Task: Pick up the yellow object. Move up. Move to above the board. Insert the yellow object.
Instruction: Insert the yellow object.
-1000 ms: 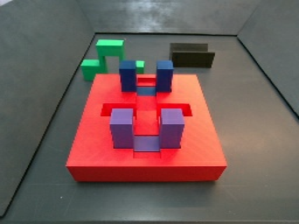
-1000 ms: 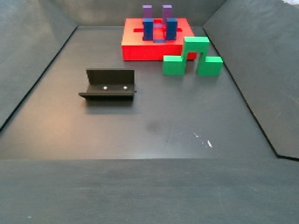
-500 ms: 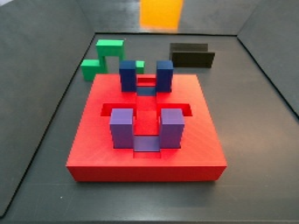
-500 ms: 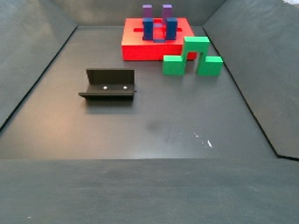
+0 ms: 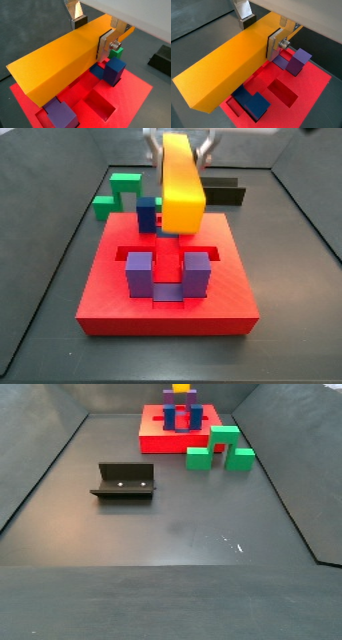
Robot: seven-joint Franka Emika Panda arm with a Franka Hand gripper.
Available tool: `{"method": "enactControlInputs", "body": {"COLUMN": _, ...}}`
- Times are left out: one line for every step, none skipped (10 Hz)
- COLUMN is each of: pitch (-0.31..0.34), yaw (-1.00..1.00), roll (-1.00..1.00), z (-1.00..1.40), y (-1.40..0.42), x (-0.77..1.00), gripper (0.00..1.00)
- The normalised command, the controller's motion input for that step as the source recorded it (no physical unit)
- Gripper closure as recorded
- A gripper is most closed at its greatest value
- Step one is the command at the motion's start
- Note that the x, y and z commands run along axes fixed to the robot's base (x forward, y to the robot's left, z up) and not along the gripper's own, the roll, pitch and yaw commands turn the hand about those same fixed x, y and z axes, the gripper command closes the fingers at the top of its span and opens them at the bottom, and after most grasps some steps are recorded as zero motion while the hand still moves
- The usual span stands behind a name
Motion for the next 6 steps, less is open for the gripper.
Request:
{"method": "enactControlInputs", "body": {"pitch": -0.091, "yaw": 0.00, "roll": 0.01, "z": -0.33, "y": -0.17, "x": -0.13, "gripper": 1.00}}
{"method": "enactControlInputs", "body": {"pitch": -0.091, "yaw": 0.00, "roll": 0.04, "z": -0.33, "y": -0.19, "x": -0.11, "gripper": 1.00}}
{"method": "enactControlInputs", "body": {"pitch": -0.101, "yaw": 0.00, "roll": 0.07, "z": -0.40, "y": -0.18, "x": -0.08, "gripper": 1.00}}
{"method": "enactControlInputs", "body": {"pitch": -0.096, "yaw": 0.03, "roll": 0.09, "z": -0.41, "y": -0.14, "x": 0.00, "gripper": 1.00}}
{"method": "enactControlInputs", "body": {"pitch": -0.074, "yaw": 0.01, "roll": 0.10, "z": -0.37, "y": -0.07, "x": 0.00, "gripper": 1.00}}
{"method": "enactControlInputs", "body": {"pitch": -0.050, "yaw": 0.00, "roll": 0.10, "z": -0.35, "y": 0.00, "x": 0.00, "gripper": 1.00}}
